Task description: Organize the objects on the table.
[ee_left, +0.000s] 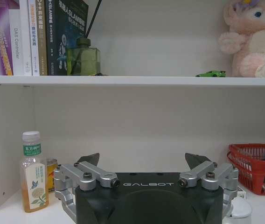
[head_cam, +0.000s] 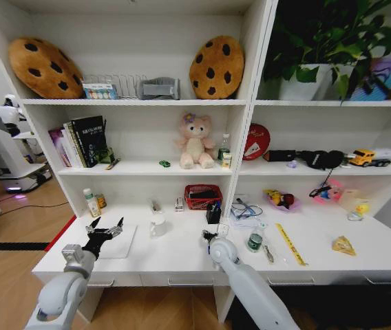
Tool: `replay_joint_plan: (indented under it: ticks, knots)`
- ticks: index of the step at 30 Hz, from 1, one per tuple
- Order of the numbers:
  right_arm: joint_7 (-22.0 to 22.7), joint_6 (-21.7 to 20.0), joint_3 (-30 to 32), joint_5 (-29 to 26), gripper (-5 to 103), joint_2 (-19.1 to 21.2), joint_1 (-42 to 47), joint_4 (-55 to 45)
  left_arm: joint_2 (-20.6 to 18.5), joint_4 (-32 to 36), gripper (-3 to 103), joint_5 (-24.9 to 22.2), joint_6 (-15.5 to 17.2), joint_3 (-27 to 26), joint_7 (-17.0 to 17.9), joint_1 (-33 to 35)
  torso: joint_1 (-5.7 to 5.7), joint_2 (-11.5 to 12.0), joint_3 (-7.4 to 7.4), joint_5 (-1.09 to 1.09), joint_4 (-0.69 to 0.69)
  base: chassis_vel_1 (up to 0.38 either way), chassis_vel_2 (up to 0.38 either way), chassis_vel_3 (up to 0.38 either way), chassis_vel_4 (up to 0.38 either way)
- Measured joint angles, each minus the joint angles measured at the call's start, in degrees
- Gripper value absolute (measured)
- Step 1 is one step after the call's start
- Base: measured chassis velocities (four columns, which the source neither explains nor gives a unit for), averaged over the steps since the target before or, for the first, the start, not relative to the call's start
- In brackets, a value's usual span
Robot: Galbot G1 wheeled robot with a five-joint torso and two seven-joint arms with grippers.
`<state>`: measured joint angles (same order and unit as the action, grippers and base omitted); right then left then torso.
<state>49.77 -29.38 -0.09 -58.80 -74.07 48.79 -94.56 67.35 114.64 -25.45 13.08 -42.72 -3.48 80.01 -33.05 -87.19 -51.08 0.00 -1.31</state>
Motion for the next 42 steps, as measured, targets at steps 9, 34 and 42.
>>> replay_joint_plan:
  ticks: [9,34,42]
  knots:
    - [-0.23,0.00,0.42,-1.24,67,-0.56,-0.09,0.85,0.00,0.00,100,0.00,0.00,0.00,0.00,0.00,0.00,0.00,0.00,0.00,0.00,0.000,0.000,0.000,0.000]
    - [-2.62,-0.06,2.08,-1.50,56,-0.97,-2.19,5.89,0.00,0.00,100,0.00,0.00,0.00,0.00,0.00,0.00,0.00,0.00,0.00,0.00,0.000,0.000,0.000,0.000]
    - [-0.60,-0.28,0.86,-3.78,52,-1.62,-2.37,5.27,0.00,0.00,100,0.00,0.00,0.00,0.00,0.00,0.00,0.00,0.00,0.00,0.00,0.000,0.000,0.000,0.000]
